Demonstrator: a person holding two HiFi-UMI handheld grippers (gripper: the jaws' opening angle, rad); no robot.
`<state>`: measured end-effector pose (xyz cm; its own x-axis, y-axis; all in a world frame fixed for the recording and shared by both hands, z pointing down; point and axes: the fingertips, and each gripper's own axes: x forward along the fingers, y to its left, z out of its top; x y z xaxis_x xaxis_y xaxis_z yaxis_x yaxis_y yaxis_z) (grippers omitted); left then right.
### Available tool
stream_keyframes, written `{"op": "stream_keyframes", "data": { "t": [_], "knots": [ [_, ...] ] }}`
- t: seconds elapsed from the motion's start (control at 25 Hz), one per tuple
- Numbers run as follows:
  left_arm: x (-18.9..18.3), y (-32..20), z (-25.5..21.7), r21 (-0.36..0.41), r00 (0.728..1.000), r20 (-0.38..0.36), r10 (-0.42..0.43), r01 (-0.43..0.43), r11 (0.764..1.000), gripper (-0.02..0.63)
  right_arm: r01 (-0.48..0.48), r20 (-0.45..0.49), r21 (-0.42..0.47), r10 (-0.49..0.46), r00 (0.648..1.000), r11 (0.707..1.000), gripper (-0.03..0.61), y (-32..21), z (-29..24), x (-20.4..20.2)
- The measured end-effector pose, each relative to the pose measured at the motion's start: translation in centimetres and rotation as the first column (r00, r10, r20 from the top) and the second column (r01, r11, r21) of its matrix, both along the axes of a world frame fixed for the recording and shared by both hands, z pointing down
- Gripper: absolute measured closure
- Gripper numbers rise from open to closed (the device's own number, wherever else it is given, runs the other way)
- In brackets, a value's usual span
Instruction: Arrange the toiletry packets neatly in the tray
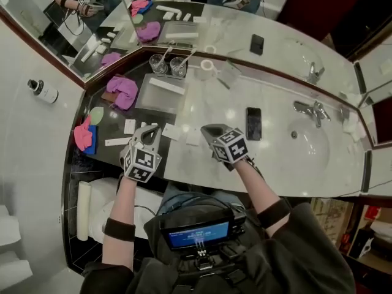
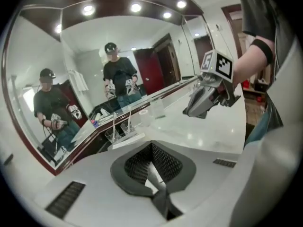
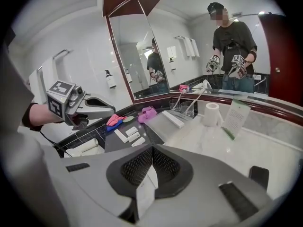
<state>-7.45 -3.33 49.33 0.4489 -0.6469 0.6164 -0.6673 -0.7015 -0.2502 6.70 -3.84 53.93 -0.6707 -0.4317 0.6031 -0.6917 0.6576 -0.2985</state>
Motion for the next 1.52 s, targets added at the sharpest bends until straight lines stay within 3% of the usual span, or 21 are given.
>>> {"op": "stream_keyframes", "data": {
  "t": [0.08,0.2,0.4,0.52,0.88,1.04,1.16,1.28,1.36,1.52],
  "knots": [
    [0.1,0.8,-1.1,-0.032,0.993,-0.104,-0.062,0.059,0.998,0.612,0.005,0.001,0.004,-0.005,1.0,1.0,0.577,0.3,-0.1,0.4],
    [-1.0,1.7,-1.9,-0.075,0.959,-0.227,-0.167,0.153,0.985,0.612,0.007,0.005,0.008,-0.007,1.0,1.0,0.577,0.7,-0.1,0.7],
    [-2.8,3.1,-1.5,-0.136,0.895,-0.338,-0.291,0.259,0.956,0.612,-0.009,0.023,0.01,0.009,1.0,1.0,0.577,1.3,-0.3,1.3],
    [-2.8,3.7,-1.0,-0.156,0.886,-0.35,-0.305,0.266,0.951,0.612,-0.013,0.021,0.004,0.013,1.0,1.0,0.577,1.7,0.1,1.7],
    [-3.0,3.3,-0.8,-0.092,0.916,-0.276,-0.291,0.276,0.957,0.612,-0.013,0.011,0.001,0.013,1.0,1.0,0.577,1.5,0.5,1.9],
    [-4.2,3.4,-0.9,-0.092,0.895,-0.294,-0.336,0.324,0.942,0.612,0.033,0.015,0.001,-0.033,0.999,0.999,0.577,1.1,0.2,0.1],
    [-5.9,4.1,-0.9,-0.105,0.875,-0.296,-0.383,0.369,0.924,0.612,0.117,0.032,0.008,-0.117,0.993,0.993,0.577,1.0,-0.4,-3.4],
    [-9.2,4.6,-0.2,-0.089,0.846,-0.289,-0.449,0.443,0.892,0.612,0.246,0.009,0.037,-0.246,0.969,0.969,0.568,1.0,-0.8,-8.1],
    [-11.5,5.0,0.2,-0.085,0.822,-0.285,-0.493,0.491,0.867,0.612,0.346,-0.042,0.065,-0.343,0.938,0.936,0.546,1.3,-0.9,-11.6],
    [-16.0,6.7,1.0,-0.092,0.753,-0.283,-0.594,0.595,0.799,0.612,0.563,-0.152,0.072,-0.549,0.822,0.823,0.525,3.2,-0.1,-18.8]
  ]
}}
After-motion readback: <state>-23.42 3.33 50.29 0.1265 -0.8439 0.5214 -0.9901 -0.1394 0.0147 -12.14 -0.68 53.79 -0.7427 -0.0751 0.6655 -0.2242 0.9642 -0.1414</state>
